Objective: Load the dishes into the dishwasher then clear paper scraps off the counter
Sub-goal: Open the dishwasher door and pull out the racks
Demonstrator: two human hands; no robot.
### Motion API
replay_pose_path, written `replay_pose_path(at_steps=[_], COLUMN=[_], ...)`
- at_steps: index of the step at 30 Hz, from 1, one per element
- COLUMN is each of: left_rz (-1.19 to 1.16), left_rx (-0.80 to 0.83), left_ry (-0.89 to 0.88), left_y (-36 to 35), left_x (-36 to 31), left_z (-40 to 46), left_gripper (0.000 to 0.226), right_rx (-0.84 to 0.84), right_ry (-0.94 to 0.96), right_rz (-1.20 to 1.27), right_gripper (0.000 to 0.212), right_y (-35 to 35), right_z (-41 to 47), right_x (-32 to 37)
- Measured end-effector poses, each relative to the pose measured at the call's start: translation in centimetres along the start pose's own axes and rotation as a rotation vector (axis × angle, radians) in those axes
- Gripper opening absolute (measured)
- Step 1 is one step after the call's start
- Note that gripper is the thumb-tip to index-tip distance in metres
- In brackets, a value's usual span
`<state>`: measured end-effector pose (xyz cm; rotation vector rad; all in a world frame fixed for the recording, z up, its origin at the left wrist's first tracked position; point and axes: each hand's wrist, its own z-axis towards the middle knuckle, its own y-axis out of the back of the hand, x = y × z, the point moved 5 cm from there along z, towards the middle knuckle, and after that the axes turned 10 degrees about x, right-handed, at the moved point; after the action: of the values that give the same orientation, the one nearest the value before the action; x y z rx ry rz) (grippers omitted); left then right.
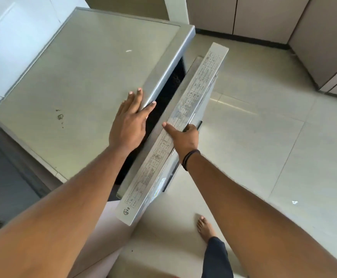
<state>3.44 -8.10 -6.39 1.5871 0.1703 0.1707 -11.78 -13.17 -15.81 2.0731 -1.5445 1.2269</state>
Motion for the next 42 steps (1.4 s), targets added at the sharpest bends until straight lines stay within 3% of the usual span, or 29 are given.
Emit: replay_pose_path(at_steps=[3,6,8,11,17,19,24,31,34,42], left_rz=[-0.074,-0.313,-0.479,-0.732,-0.815,-0.766,-0.782,-0.815,-0.806,-0.768], left_rx=[-0.08,-0.126,-0.107,-0.07,0.053,0.071,0.173,0.322,0.345,0.48], left_ry=[0.132,0.11,0.126,0.281,0.583,0.587,0.531,0.482,0.447,0.416], left_y=[-0.8,-3.0,-4.6,-7.0,-12.9,-14.1,-16.3,-22.1,-24.7,-33.0], left_x=[-3.2,-9.3,-13.5,-17.3,-21.7,-23.4,-27.6,-33.2,-36.0,-40.3], left_z=[-2.1,-5.4,-7.3,-9.2,-12.1,-12.6,-12.3,-12.4,-12.5,-12.4], left_gripper=[0.039,0.029,0.028,0.026,0.033,0.032,0.028,0.018,0.036,0.042], right_rx=[-0.041,-0.038,-0.06,-0.102,-0.141,-0.154,-0.199,-0.199,-0.211,-0.272], right_ry=[0.02,0.05,0.038,0.015,-0.011,-0.012,-0.006,-0.091,-0.118,-0.158], right_rz=[0.028,0.065,0.068,0.041,-0.049,-0.07,-0.086,0.037,0.132,0.229], right_gripper=[0.076,0.048,0.042,0.052,0.068,0.065,0.034,0.024,0.025,0.008], right_y=[4.1,8.3,11.3,14.8,20.8,22.7,28.0,34.5,37.2,42.5], right_z=[-1.5,-3.2,-4.1,-4.9,-5.4,-5.2,-5.2,-5.2,-5.2,-3.3], right_x=[-1.6,-2.8,-3.7,-5.4,-8.1,-9.2,-12.2,-17.7,-20.1,-26.3])
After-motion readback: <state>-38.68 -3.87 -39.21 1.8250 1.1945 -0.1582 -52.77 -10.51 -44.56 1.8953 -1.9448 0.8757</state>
